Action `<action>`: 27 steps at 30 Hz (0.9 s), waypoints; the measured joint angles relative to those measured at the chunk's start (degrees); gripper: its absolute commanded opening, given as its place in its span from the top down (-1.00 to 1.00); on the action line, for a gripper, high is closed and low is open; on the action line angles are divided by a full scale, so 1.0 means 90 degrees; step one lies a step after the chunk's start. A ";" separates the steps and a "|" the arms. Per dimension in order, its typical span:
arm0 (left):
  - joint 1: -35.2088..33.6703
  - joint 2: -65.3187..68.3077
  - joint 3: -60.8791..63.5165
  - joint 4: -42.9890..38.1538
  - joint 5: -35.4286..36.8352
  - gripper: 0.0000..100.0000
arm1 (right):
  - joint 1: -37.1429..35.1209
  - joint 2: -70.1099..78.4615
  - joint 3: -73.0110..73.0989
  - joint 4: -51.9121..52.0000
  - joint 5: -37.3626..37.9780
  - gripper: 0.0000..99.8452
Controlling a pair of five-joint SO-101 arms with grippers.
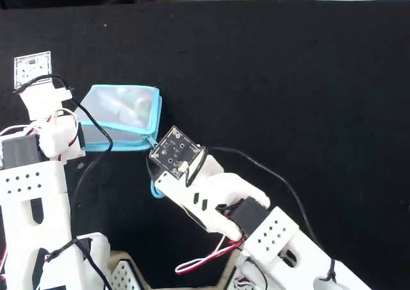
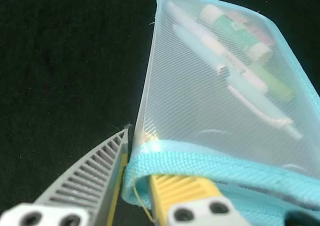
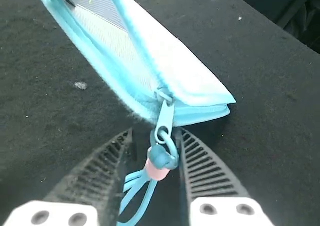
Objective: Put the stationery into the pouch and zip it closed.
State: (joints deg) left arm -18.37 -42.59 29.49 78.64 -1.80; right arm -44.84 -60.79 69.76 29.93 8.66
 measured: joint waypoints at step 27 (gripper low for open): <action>-0.0020 0.0010 -0.0733 0.0244 0.0010 0.93 | 0.0313 0.0029 -0.2247 0.1641 0.1192 0.98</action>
State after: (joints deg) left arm -18.55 -42.51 22.90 80.84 -1.71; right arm -42.02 -60.53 49.54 44.70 19.38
